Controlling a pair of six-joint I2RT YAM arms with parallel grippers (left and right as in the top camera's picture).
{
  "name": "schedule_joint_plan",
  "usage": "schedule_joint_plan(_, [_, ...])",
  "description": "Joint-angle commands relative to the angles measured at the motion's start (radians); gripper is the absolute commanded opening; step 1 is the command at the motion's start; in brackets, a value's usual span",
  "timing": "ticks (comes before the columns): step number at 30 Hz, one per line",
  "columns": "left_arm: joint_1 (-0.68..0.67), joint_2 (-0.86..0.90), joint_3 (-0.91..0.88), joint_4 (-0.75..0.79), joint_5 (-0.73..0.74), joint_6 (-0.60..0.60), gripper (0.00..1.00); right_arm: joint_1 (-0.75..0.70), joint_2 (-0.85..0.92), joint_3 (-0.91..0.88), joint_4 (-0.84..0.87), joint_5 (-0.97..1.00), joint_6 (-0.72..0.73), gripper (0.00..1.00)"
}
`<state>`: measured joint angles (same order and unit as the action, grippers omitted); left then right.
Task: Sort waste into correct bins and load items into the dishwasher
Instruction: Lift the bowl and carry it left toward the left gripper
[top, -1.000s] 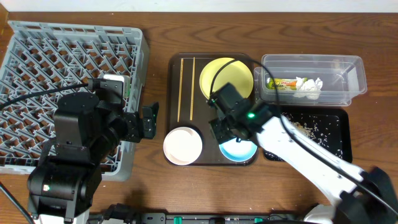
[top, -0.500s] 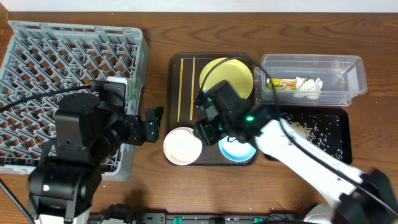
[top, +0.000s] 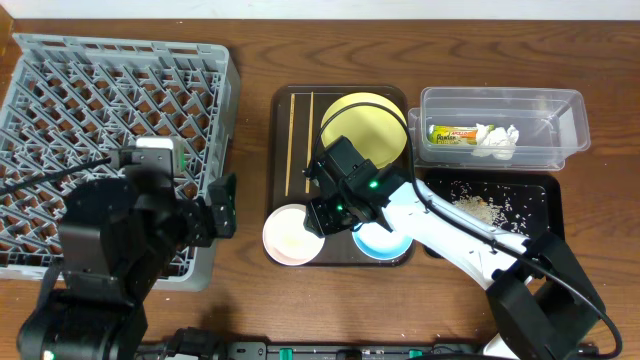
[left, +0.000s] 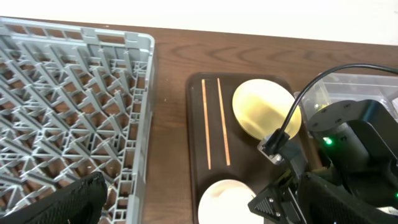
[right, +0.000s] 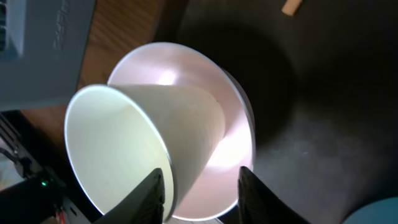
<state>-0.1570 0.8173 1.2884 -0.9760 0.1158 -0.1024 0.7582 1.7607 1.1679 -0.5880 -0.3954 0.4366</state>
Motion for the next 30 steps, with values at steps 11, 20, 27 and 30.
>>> schedule_joint_plan(11, [0.005,-0.002,0.020,-0.024,-0.031,-0.007,0.98,0.061,0.079,0.014,0.017,0.008,0.049,0.01])
schedule_joint_plan(20, [0.005,0.026,0.018,-0.026,-0.029,-0.103,0.98,-0.144,-0.145,0.077,-0.024,-0.183,-0.085,0.01])
schedule_joint_plan(27, [0.045,0.116,0.018,0.035,0.237,-0.121,0.98,-0.327,-0.345,0.079,-0.072,-0.291,-0.270,0.01])
schedule_joint_plan(30, [0.137,0.193,0.018,0.097,0.585,-0.119,0.98,-0.420,-0.422,0.079,-0.064,-0.407,-0.331,0.01])
